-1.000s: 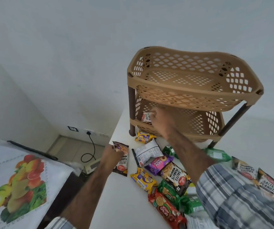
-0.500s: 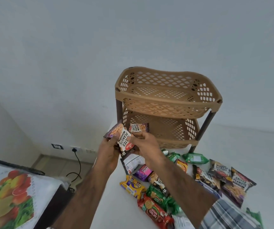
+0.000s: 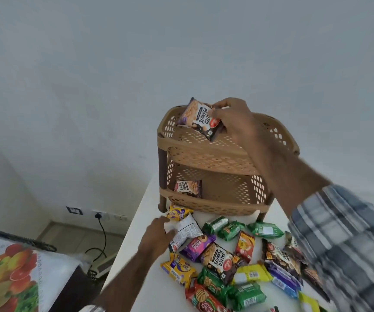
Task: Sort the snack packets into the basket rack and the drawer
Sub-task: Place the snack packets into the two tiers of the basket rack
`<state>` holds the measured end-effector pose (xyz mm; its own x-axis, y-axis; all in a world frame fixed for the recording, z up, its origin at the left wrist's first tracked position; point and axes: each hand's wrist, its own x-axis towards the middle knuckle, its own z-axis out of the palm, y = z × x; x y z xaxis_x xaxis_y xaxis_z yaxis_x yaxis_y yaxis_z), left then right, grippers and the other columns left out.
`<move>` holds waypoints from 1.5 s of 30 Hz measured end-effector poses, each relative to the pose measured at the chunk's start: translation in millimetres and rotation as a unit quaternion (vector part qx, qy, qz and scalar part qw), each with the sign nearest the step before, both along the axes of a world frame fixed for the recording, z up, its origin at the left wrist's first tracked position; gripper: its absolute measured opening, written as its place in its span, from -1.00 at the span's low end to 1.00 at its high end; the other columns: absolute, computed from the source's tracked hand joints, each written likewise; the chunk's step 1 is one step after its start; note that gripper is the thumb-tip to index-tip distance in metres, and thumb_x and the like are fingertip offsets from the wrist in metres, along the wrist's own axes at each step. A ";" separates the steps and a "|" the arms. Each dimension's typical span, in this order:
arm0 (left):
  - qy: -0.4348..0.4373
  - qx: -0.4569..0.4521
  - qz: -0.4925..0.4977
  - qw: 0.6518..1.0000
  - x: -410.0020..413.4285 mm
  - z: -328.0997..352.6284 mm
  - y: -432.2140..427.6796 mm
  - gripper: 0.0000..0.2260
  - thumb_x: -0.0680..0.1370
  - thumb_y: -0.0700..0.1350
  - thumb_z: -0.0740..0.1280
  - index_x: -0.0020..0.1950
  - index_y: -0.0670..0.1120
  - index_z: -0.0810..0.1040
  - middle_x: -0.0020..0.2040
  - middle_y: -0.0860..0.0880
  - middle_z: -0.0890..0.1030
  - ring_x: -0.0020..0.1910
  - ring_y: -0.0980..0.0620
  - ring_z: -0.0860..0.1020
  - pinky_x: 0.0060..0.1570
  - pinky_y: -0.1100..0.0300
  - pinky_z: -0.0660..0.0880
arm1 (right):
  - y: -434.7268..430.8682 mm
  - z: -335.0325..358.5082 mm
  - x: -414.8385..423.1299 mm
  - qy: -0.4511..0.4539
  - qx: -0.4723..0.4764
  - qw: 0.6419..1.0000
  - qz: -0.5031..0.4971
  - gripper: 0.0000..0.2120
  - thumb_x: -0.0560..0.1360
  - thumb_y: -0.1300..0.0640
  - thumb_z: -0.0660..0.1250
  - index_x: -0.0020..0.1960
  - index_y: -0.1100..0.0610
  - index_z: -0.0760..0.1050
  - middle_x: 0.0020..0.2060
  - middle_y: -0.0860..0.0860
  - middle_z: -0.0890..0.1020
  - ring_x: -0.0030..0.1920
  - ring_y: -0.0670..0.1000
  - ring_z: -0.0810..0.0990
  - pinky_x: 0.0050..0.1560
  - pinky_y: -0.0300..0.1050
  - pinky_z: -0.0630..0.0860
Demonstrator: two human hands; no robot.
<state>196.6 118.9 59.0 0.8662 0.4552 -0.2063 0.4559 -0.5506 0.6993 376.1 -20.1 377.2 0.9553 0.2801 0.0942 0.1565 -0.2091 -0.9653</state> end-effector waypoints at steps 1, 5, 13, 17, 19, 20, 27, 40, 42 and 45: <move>0.015 0.028 -0.014 0.999 -1.0 -7.6 -0.9 -0.54 0.56 0.13 0.38 0.42 0.01 0.43 0.37 0.01 0.49 0.17 0.01 0.55 0.09 0.10 0.55 | 6.3 -2.5 12.6 0.017 -0.018 1.000 0.001 -0.87 0.48 0.33 0.47 -0.07 0.19 0.54 -0.08 0.24 0.71 -0.16 0.15 0.74 -0.16 0.14 0.68; 0.036 0.072 -0.043 0.996 4.3 -17.3 -2.4 -0.42 0.56 0.18 0.36 0.52 0.04 0.33 0.46 0.00 0.44 0.38 -0.04 0.43 0.28 0.05 0.43 | 30.6 -22.9 43.7 0.069 -0.140 0.987 0.033 -0.86 0.52 0.31 0.43 0.06 0.31 0.57 -0.07 0.25 0.69 -0.17 0.12 0.72 -0.15 0.06 0.70; 0.067 0.083 -0.064 0.992 16.3 -23.1 6.4 -0.49 0.52 0.15 0.42 0.41 0.00 0.47 0.29 -0.03 0.51 0.27 -0.04 0.46 0.18 0.08 0.47 | 58.6 -53.3 60.1 0.062 -0.315 0.942 0.100 -0.75 0.53 0.29 0.40 0.21 0.24 0.60 0.03 0.14 0.67 -0.08 0.05 0.65 -0.12 -0.10 0.64; 0.083 0.129 -0.079 0.985 18.7 -21.1 12.5 -0.70 0.53 0.04 0.40 0.22 -0.03 0.62 0.14 -0.07 0.56 0.17 -0.08 0.52 0.06 0.09 0.52 | 58.0 -56.9 54.8 -0.056 -0.383 0.917 0.101 -0.71 0.54 0.32 0.37 0.25 0.23 0.58 0.18 0.10 0.65 0.06 0.05 0.65 -0.16 -0.21 0.57; 0.086 0.153 -0.089 0.980 17.7 -20.4 14.7 -0.82 0.55 0.00 0.35 0.05 -0.05 0.65 0.03 -0.06 0.57 0.08 -0.07 0.54 -0.07 0.11 0.51 | 52.9 -53.2 46.8 -0.128 -0.329 0.933 0.067 -0.72 0.55 0.37 0.29 0.23 0.23 0.57 0.20 0.09 0.64 -0.02 -0.04 0.66 -0.18 -0.27 0.57; 0.090 0.162 -0.094 0.978 16.9 -20.0 15.5 -0.84 0.57 -0.01 0.33 0.02 -0.05 0.64 0.02 -0.06 0.58 0.06 -0.08 0.55 -0.10 0.11 0.49 | 48.2 -49.5 37.7 -0.162 -0.281 0.945 0.050 -0.71 0.56 0.37 0.26 0.23 0.21 0.56 0.20 0.06 0.62 -0.10 -0.12 0.62 -0.20 -0.35 0.53; 0.002 0.018 -0.056 0.998 6.2 -7.3 17.8 -0.93 0.61 -0.10 0.34 -0.06 -0.02 0.57 0.03 0.02 0.64 -0.02 0.04 0.57 -0.14 0.21 0.44 | -2.9 -64.3 -50.0 -0.311 -0.134 0.938 0.078 -0.86 0.63 0.12 0.29 0.11 -0.07 0.57 0.22 -0.03 0.59 0.20 -0.08 0.55 0.22 -0.19 0.48; -0.096 -0.456 0.046 0.884 -20.5 69.6 -8.1 -0.84 0.69 -0.16 0.21 0.12 -0.24 0.52 -0.01 -0.25 0.71 -0.15 -0.15 0.70 -0.07 -0.02 0.66 | -82.1 -212.9 -113.8 -0.168 -0.357 0.880 0.263 -0.18 0.46 -0.13 0.49 0.60 -0.11 0.16 0.56 -0.15 0.22 0.54 -0.11 0.12 0.50 -0.13 0.10; -0.075 -0.500 0.039 0.862 -19.9 74.1 -13.5 -0.79 0.71 -0.17 0.15 0.19 -0.24 0.52 0.04 -0.29 0.70 -0.09 -0.18 0.71 -0.13 0.06 0.67 | -85.4 -218.9 -112.2 -0.131 -0.325 0.903 0.248 -0.24 0.45 -0.07 0.52 0.56 -0.12 0.25 0.50 -0.15 0.33 0.48 -0.09 0.24 0.40 -0.18 0.22; -0.053 -0.541 0.050 0.838 -17.6 75.4 -20.5 -0.70 0.72 -0.19 0.06 0.25 -0.25 0.53 0.03 -0.31 0.69 -0.14 -0.14 0.72 -0.23 0.13 0.67 | -85.9 -216.4 -107.7 -0.015 -0.201 0.959 0.196 -0.52 0.42 0.08 0.56 0.29 -0.10 0.53 0.19 -0.16 0.62 0.20 -0.11 0.56 0.11 -0.29 0.46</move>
<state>179.0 98.4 134.4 0.8743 0.1235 -0.4693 0.3655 0.4688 0.8042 268.4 -106.0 160.8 0.7671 0.6375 -0.0715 0.3259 -0.4834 -0.8125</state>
